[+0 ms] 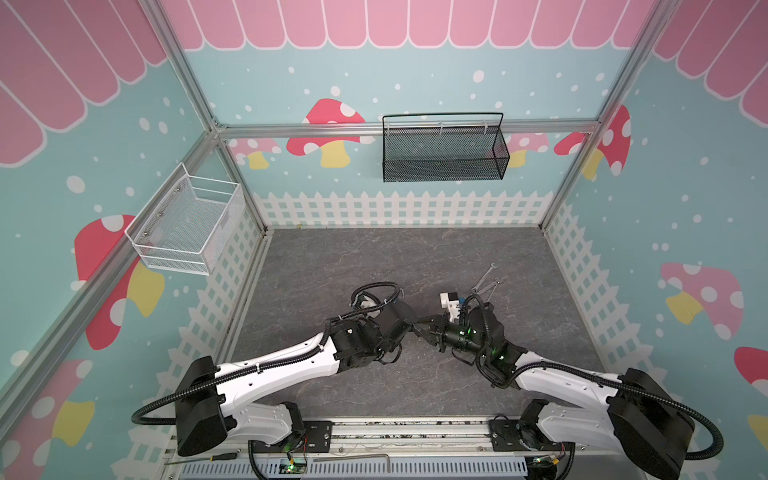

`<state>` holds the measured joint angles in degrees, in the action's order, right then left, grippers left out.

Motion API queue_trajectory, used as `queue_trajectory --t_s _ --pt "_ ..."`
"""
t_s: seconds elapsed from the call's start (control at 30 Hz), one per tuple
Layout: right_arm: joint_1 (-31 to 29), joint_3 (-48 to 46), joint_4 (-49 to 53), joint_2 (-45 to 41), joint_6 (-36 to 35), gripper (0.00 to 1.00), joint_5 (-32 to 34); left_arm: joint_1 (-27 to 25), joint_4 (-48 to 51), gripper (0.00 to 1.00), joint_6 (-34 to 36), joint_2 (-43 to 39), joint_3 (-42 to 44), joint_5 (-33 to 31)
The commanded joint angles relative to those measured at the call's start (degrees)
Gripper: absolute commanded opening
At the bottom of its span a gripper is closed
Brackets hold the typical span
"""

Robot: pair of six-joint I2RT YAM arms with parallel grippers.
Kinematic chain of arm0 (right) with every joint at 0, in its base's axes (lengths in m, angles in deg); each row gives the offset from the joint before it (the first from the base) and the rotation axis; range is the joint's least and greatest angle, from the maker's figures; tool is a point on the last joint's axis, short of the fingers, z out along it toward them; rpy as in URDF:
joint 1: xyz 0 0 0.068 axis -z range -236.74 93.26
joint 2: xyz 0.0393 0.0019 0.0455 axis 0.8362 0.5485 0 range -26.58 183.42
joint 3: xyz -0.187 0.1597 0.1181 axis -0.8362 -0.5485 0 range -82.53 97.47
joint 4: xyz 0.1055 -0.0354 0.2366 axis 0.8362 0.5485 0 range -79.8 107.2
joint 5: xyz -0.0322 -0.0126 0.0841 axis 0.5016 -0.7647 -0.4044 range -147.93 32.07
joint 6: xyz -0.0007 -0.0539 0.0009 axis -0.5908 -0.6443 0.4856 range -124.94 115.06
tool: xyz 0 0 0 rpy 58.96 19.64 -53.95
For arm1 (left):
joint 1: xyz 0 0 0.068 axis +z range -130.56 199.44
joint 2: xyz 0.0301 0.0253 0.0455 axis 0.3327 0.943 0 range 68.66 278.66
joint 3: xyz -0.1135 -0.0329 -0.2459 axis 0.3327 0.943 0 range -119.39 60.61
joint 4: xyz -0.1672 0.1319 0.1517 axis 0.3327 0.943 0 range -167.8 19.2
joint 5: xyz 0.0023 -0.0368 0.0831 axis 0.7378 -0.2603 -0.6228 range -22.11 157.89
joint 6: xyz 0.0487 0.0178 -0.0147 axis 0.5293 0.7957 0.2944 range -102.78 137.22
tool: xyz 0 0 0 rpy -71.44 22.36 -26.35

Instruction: Unlock with the key

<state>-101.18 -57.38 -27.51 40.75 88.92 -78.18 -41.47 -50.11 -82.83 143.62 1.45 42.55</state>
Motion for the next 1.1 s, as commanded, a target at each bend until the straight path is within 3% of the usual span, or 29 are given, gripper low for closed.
queue_trajectory --t_s 0.0,0.23,0.47,0.7,0.93,1.07 --pt "-0.54 1.95 -7.19 -1.52 -0.05 0.0 1.42 -4.1 -6.76 0.0 -1.14 -1.33 -0.35 9.36" --pt "-0.44 4.15 0.74 -4.02 -9.09 0.0 4.48 -2.98 2.52 0.0 4.6 -4.05 -2.73 5.34" --pt "-0.19 4.49 5.58 -6.96 -16.43 0.33 8.27 0.44 14.75 0.0 14.03 -4.93 -7.83 6.02" --pt "0.04 5.85 15.06 -11.13 -25.01 0.38 11.28 4.11 21.17 0.0 20.99 -6.67 -7.93 8.32" --pt "3.47 11.06 31.46 -11.7 -38.37 0.51 7.13 3.88 27.17 0.0 37.78 -5.92 -7.65 7.4" --pt "7.17 15.23 40.86 -9.42 -47.21 0.54 0.78 1.75 24.26 0.0 51.29 -5.79 -5.4 -0.73"
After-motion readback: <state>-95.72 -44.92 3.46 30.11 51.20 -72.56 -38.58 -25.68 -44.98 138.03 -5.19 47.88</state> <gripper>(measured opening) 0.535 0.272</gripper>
